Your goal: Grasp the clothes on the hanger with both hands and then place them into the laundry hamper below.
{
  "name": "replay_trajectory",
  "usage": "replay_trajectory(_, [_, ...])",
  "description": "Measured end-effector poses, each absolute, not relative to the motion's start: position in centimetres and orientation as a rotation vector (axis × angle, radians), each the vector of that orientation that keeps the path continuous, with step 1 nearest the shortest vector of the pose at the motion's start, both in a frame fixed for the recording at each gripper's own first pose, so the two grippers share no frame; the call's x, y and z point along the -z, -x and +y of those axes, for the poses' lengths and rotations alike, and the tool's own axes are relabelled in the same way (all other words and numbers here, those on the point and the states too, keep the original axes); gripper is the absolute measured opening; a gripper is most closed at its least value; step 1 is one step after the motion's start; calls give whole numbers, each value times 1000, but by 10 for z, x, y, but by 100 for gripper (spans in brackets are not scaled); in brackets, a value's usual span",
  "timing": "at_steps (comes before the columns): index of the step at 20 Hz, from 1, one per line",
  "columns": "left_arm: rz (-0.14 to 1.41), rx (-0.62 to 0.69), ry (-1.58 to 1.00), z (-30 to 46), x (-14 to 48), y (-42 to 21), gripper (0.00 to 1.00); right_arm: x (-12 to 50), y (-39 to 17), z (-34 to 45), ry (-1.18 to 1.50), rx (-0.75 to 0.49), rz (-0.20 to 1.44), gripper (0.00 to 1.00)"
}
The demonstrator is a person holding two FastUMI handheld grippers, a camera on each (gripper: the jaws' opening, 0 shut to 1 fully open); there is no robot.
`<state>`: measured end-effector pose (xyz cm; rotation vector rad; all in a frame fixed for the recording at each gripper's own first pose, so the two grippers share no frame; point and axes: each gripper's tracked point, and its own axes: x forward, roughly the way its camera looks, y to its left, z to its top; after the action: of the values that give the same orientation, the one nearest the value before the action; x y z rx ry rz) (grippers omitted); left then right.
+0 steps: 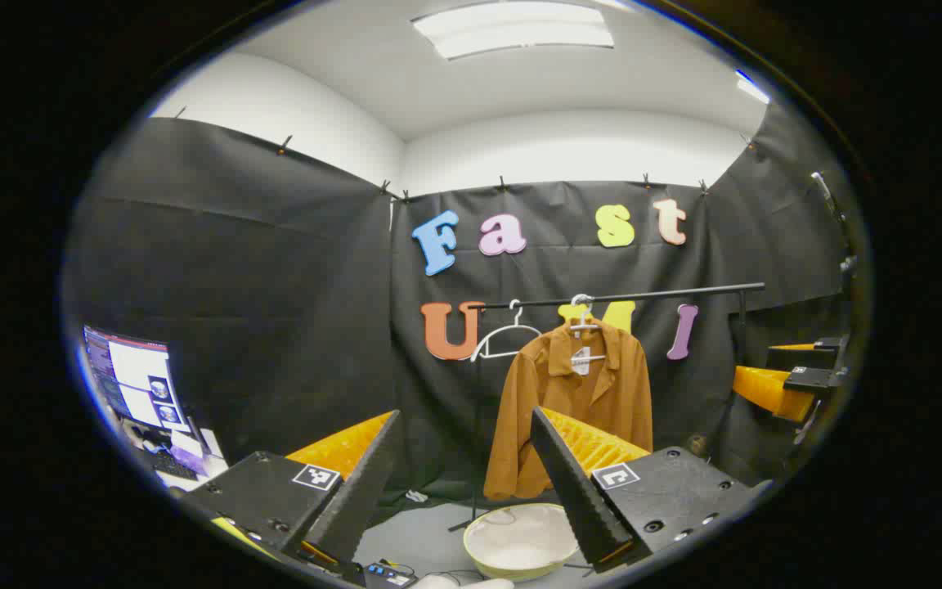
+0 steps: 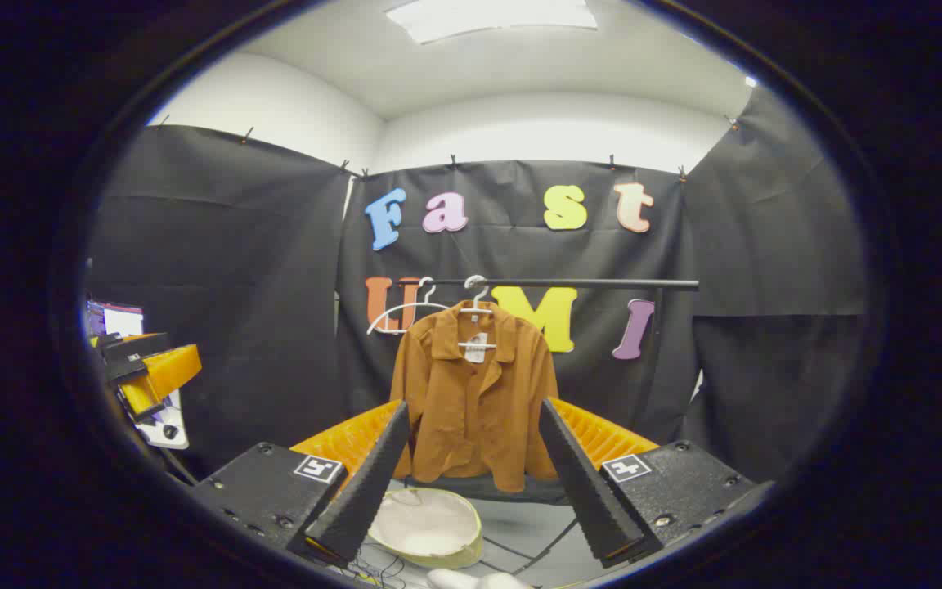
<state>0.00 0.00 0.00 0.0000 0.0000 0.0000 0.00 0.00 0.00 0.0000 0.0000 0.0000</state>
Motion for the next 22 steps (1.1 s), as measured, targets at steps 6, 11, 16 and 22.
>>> replay_trajectory(6, [10, 72, 9, -19, 3, 0, 100, 0, 15, -13, -2, 45, -12, 100])
replay_trajectory(11, [8, 88, -20, -18, 4, 3, 100, -2, 16, -7, -33, 53, -20, 100])
replay_trajectory(16, [-2, 154, -13, -36, 3, -6, 100, -1, 22, -16, -43, 70, -3, 100])
replay_trajectory(22, [-42, 194, -2, -59, -2, -41, 100, 5, -13, -31, -34, 58, -6, 100])
